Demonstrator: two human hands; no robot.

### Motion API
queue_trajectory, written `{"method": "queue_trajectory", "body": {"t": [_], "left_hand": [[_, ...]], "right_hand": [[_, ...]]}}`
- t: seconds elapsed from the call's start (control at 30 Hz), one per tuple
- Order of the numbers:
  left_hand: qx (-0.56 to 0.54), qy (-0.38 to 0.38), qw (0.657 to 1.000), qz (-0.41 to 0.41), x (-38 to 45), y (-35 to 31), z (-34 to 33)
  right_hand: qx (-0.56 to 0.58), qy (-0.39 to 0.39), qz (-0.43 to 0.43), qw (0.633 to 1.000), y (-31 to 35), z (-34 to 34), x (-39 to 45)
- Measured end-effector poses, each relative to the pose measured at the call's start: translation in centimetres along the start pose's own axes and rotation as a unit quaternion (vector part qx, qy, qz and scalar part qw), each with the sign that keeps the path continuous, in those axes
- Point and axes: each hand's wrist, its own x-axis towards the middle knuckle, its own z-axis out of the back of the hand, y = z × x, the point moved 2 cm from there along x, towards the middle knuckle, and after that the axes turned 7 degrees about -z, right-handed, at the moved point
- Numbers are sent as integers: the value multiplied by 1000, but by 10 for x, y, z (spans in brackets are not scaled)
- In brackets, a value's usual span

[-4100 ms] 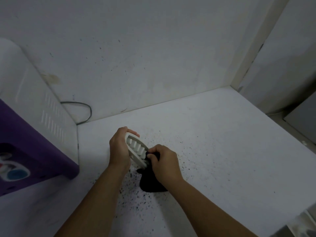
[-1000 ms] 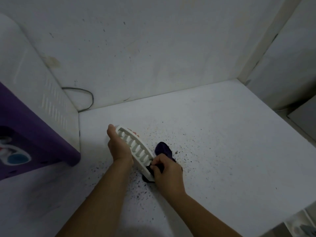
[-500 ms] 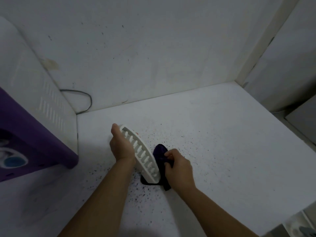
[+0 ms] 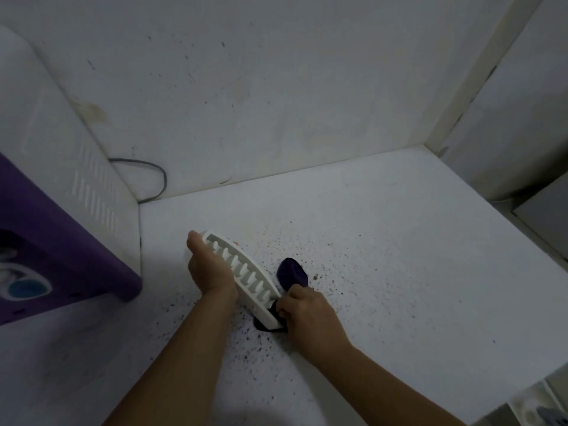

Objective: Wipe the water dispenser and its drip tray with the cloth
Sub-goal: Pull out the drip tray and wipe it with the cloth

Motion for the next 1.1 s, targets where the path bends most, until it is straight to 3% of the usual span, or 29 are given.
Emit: {"method": "queue_trajectory", "body": {"t": [0.23, 0.33, 0.4, 0.47, 0.57, 0.7, 0.83, 0.97, 1.1], "left_hand": [[9, 14, 1000, 1, 0, 1, -2], [15, 28, 999, -3, -1, 1, -3], [14, 49, 999, -9, -4, -1, -4], [10, 86, 996, -15, -8, -3, -8], [9, 141, 990, -23, -19, -8, -16], [57, 152, 985, -55, -29, -9, -20], [64, 157, 983, -70, -31, -9, -23], [89, 166, 979, -74, -27, -14, -25], [-13, 262, 965, -4, -12, -19, -22]], "right_hand": [[70, -18, -84, 994, 0, -5, -6], [119, 0, -171, 978, -6, 6, 3], [156, -39, -214, 964, -3, 15, 12], [202, -87, -194, 956, 7, 23, 17], [231, -85, -113, 963, 21, 24, 16], [269, -148, -186, 933, 10, 24, 14], [223, -126, -103, 961, 14, 23, 16], [240, -99, -161, 952, -5, 36, 29], [275, -74, -230, 931, -15, 48, 34]]}}
